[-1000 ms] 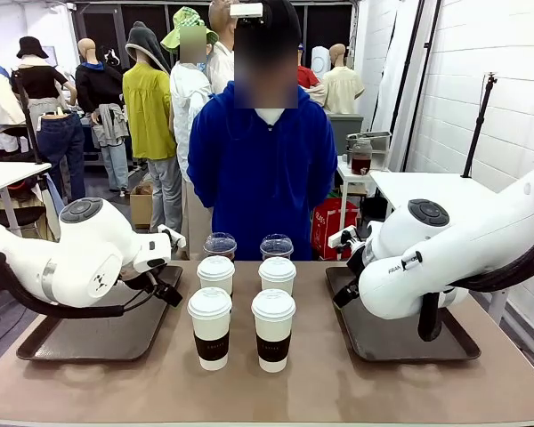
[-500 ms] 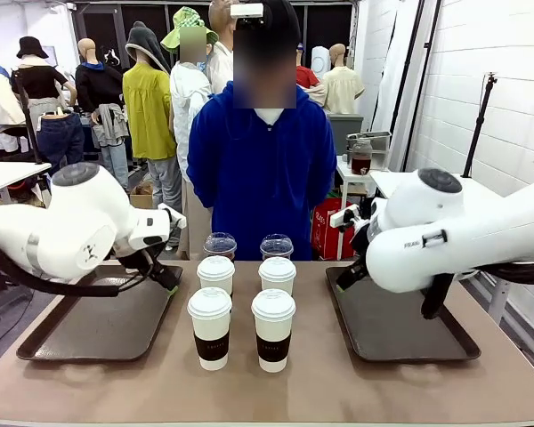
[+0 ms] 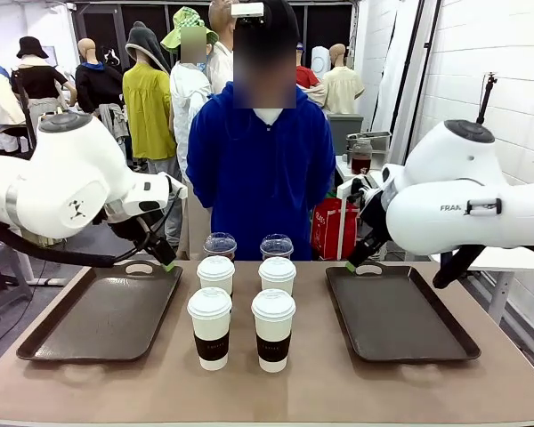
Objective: Distribute the coffee onto the tray.
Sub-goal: Pick up one iced Americano and place it on the right Handle tray.
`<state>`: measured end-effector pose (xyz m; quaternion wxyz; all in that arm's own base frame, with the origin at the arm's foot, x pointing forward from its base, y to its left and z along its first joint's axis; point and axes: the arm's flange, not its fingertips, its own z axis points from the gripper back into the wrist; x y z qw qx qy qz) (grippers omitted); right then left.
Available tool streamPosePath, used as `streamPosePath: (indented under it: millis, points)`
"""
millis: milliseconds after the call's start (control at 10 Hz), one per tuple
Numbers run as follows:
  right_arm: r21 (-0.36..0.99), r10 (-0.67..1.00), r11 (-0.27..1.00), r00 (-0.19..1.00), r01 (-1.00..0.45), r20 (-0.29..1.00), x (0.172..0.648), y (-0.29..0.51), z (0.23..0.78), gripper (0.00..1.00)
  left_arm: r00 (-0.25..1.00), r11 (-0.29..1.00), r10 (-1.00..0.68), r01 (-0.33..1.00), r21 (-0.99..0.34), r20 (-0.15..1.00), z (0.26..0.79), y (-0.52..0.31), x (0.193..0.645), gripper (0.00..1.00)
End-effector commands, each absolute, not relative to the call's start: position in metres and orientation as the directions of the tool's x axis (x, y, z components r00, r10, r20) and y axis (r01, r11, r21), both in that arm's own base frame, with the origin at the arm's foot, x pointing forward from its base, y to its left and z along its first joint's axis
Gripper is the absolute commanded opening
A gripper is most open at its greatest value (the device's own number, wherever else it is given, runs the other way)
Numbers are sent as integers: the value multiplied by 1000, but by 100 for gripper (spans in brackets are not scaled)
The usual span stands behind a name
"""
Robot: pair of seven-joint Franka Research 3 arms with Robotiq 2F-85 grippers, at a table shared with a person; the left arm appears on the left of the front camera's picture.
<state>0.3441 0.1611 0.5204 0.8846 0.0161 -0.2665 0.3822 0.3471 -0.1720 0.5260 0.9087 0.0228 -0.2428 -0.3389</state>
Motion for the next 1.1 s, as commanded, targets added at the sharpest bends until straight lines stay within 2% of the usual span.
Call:
streamPosePath:
  millis: [0, 400, 800, 1000]
  points:
    - [-163, 700, 662, 527, -731, 482, 337, 158, 531, 100, 662, 775, -622, 595, 210, 418, 535, -175, 338, 100]
    - [-131, 704, 635, 500, -762, 504, 336, 154, 535, 100, 640, 757, -632, 629, 175, 437, 541, -162, 335, 100]
    - [-91, 694, 533, 373, -841, 616, 330, 129, 548, 100, 491, 639, -689, 758, 128, 533, 555, -139, 323, 100]
    - [-71, 671, 489, 324, -869, 667, 329, 119, 551, 100, 449, 611, -659, 787, 82, 603, 551, -132, 321, 100]
